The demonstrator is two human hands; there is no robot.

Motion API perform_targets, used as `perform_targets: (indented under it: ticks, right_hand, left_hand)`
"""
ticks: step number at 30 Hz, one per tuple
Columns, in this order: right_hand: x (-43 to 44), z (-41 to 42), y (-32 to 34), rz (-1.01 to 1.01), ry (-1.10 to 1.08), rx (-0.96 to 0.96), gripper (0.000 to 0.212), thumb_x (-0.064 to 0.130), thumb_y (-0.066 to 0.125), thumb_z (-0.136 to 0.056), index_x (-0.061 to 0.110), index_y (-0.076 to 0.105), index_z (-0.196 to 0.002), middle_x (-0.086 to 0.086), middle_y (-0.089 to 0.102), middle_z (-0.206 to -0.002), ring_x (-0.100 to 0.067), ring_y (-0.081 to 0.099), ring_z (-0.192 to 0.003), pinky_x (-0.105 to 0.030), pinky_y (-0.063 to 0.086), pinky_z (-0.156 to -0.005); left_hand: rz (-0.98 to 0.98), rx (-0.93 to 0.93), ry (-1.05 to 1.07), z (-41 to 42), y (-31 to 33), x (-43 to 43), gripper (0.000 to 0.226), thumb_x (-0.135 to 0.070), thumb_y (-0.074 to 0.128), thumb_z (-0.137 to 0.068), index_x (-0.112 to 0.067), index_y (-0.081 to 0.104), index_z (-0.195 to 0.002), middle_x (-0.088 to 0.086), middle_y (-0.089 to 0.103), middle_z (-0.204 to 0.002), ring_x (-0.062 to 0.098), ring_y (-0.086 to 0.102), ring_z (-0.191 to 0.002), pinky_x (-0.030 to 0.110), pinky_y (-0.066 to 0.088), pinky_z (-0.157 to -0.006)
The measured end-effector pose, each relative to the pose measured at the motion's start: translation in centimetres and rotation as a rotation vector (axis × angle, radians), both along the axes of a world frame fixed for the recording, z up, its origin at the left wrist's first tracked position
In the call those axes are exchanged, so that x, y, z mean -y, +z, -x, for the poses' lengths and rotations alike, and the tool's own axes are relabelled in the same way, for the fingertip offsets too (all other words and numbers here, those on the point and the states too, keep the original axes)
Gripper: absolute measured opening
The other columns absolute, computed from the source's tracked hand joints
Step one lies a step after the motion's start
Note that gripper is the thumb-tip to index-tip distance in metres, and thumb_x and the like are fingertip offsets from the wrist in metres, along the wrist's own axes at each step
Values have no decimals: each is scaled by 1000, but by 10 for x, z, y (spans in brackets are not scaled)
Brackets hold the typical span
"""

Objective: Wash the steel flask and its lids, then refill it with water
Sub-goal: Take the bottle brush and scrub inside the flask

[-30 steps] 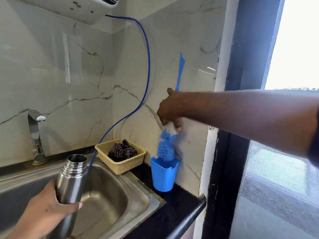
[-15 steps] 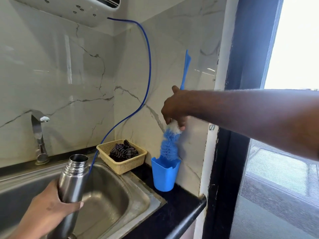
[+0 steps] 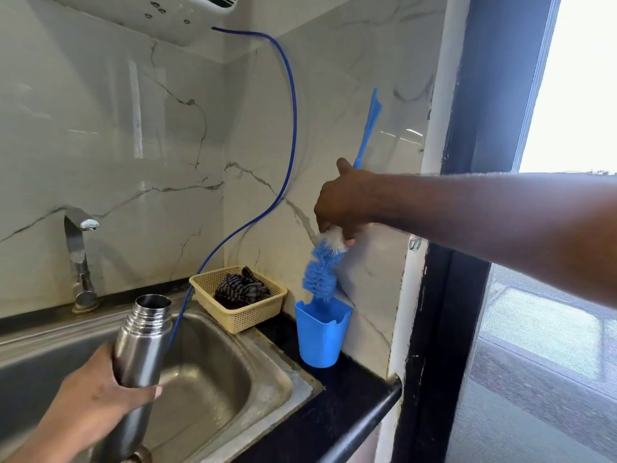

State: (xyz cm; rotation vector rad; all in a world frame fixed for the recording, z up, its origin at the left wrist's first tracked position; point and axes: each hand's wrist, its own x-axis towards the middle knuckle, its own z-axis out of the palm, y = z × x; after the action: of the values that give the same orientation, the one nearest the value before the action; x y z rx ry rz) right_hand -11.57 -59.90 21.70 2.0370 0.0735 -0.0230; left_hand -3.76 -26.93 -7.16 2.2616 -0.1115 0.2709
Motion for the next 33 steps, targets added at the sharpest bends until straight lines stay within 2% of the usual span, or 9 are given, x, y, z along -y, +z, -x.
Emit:
perform_targets:
  ticks: [6,13,16,19,21,25,27,30,33]
  right_hand:
    - [2,3,0,9,16,-20,53,47,74,-88,38,56,-137,13,44,-89,-19,52,-124,-53,29,-106]
    - [4,9,15,-128,-67,-10,64,53,73,-88,35,51,-146,9,58,-139,-19,52,-130,-40,43,-103]
    - [2,11,33,-231,-88,18,64,55,72,-88,30,56,-144,6,60,-140,-20,54,-129,-32,40,-86]
    - [-12,10,50,-420,6,57,66,56,73,-87,24,58,-143,0,62,-138,-23,56,-126,-29,42,-90]
    - [-26,7,51,-613,109,94,67,57,73,-86,22,60,-141,-1,64,-134,-21,58,-117,-28,42,-90]
    - [-75,-13,19,-971,351,126,60,57,73,-85,22,66,-133,1,68,-122,-18,60,-108,-26,39,-83]
    - [-101,-27,-14,-1184,448,126,63,58,75,-83,24,66,-135,-1,69,-123,-17,62,-108,-26,42,-86]
    - [-141,-47,-81,-1506,562,88,52,52,78,-82,26,71,-125,6,70,-102,-13,64,-94,-27,44,-76]
    - [-176,-66,-142,-1698,640,-44,54,42,80,-85,41,61,-136,17,66,-105,8,60,-85,-11,42,-76]
  left_hand:
    - [10,-33,0,-2,-1,-4,86,-33,102,-47,-25,56,-120,3,72,-102,27,66,-92,44,51,-81]
    - [-15,-47,-1,4,7,-3,84,-37,100,-50,-23,58,-121,1,70,-102,24,65,-90,41,49,-77]
    - [10,-27,-13,11,18,-6,76,-45,98,-54,-23,61,-116,-4,70,-99,17,64,-87,34,47,-71]
    - [99,-44,-9,17,35,-16,73,-56,94,-57,-27,60,-115,-8,71,-99,12,66,-87,28,47,-68]
    - [212,-24,14,20,47,-24,75,-62,92,-57,-28,60,-116,-6,72,-99,13,68,-87,27,49,-67]
    - [545,51,97,31,70,-37,47,-46,80,-82,-21,61,-117,-1,72,-98,16,71,-88,20,50,-59]
    - [759,-18,91,32,73,-48,45,-53,72,-86,-21,63,-117,6,75,-99,21,73,-87,26,57,-64]
    - [1096,-210,109,34,70,-74,60,-68,55,-91,-13,67,-111,23,75,-96,38,73,-85,46,60,-77]
    - [1230,-324,85,34,60,-96,64,-55,40,-99,1,68,-110,30,72,-93,37,69,-67,37,59,-59]
